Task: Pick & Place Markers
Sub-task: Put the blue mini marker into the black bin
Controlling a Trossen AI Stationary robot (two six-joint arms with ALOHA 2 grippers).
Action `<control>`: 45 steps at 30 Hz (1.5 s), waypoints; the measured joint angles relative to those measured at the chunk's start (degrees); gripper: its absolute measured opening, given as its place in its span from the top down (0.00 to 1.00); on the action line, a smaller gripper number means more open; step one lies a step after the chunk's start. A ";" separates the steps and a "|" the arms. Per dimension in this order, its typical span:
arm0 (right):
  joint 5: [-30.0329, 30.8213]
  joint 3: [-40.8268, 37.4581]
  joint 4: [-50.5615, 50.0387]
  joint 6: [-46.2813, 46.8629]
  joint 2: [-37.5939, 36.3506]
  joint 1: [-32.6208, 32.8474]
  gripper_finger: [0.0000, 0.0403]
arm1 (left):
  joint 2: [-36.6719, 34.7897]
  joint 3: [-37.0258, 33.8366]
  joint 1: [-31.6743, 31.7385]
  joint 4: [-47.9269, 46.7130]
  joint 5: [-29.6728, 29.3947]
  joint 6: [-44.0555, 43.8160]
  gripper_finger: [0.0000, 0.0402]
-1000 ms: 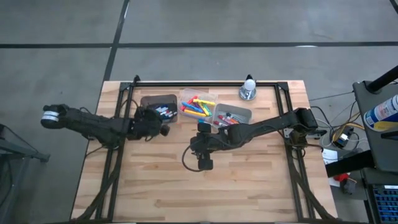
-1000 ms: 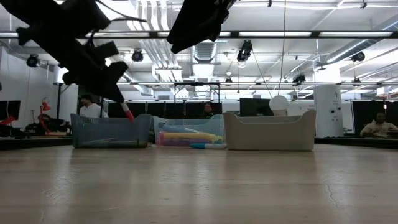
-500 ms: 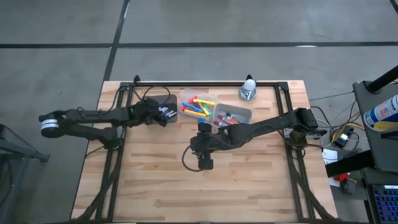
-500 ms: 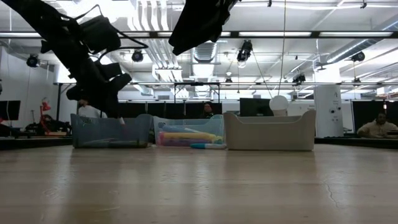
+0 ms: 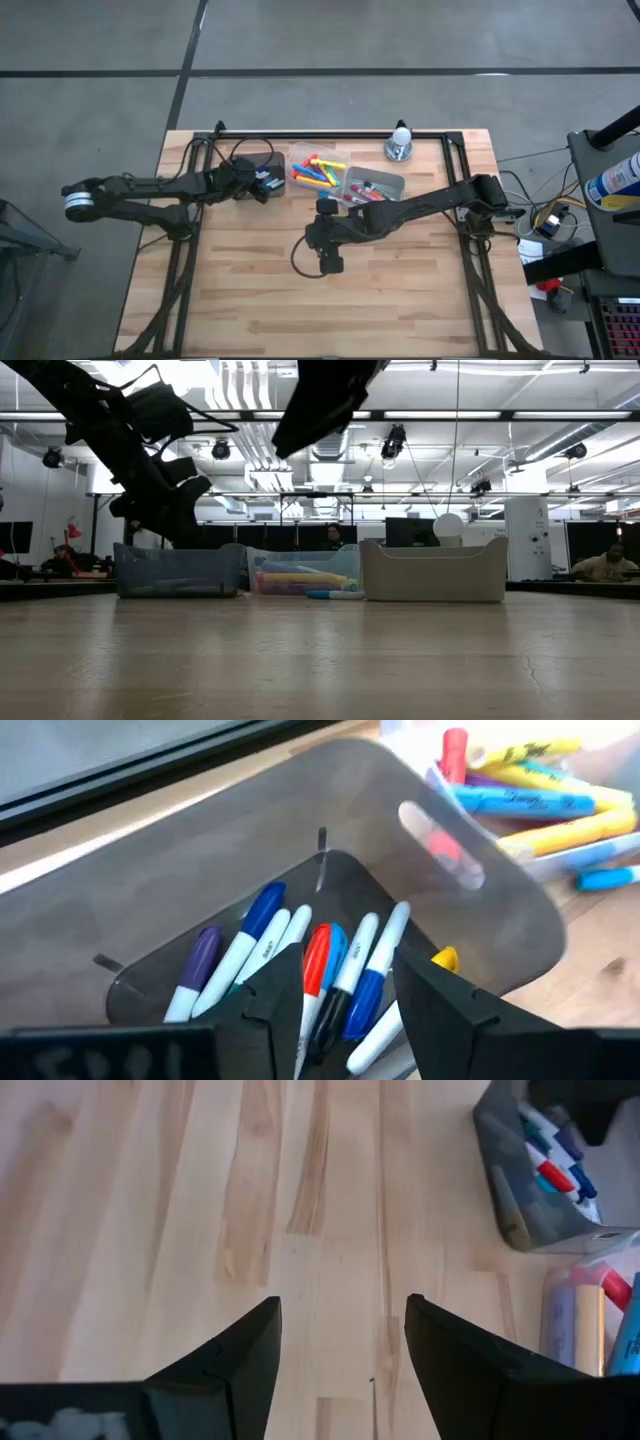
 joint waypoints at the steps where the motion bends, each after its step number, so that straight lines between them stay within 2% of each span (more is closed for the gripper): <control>1: 0.02 -0.05 -0.05 -1.04 0.60 0.02 0.49 | -0.38 0.00 -0.13 0.19 0.23 0.02 0.62; 4: 0.02 -0.13 -0.16 -1.63 2.37 0.02 0.49 | -2.19 0.00 -0.71 2.35 3.41 2.28 0.62; 10: 0.08 -0.21 -8.74 4.10 4.34 -0.20 0.50 | -5.56 0.00 -6.34 12.37 18.01 11.68 0.62; 15: -0.51 -0.26 -15.70 8.76 4.20 1.47 0.52 | -4.23 0.00 -12.42 19.83 29.38 18.01 0.62; 17: -0.55 -0.28 -18.46 10.17 4.19 2.52 0.53 | -2.96 0.02 -14.28 20.60 31.13 20.02 0.62; 25: -0.41 -0.41 -25.30 16.72 4.05 7.80 0.54 | 5.79 1.92 -15.57 20.43 30.12 24.70 0.62; 30: 0.69 -0.43 -27.09 20.24 4.05 11.92 0.55 | 14.21 7.68 -15.62 20.40 28.56 28.72 0.62; 38: 1.25 -0.52 -30.44 24.96 4.03 18.94 0.58 | 28.38 18.00 -15.62 20.00 22.04 37.12 0.62; 42: 4.36 -0.56 -32.74 30.31 3.84 22.37 0.58 | 34.05 22.49 -15.62 18.65 17.79 40.81 0.62; 45: 7.13 -0.56 -34.41 34.08 3.61 25.12 0.58 | 37.14 26.23 -15.61 15.42 17.27 42.72 0.62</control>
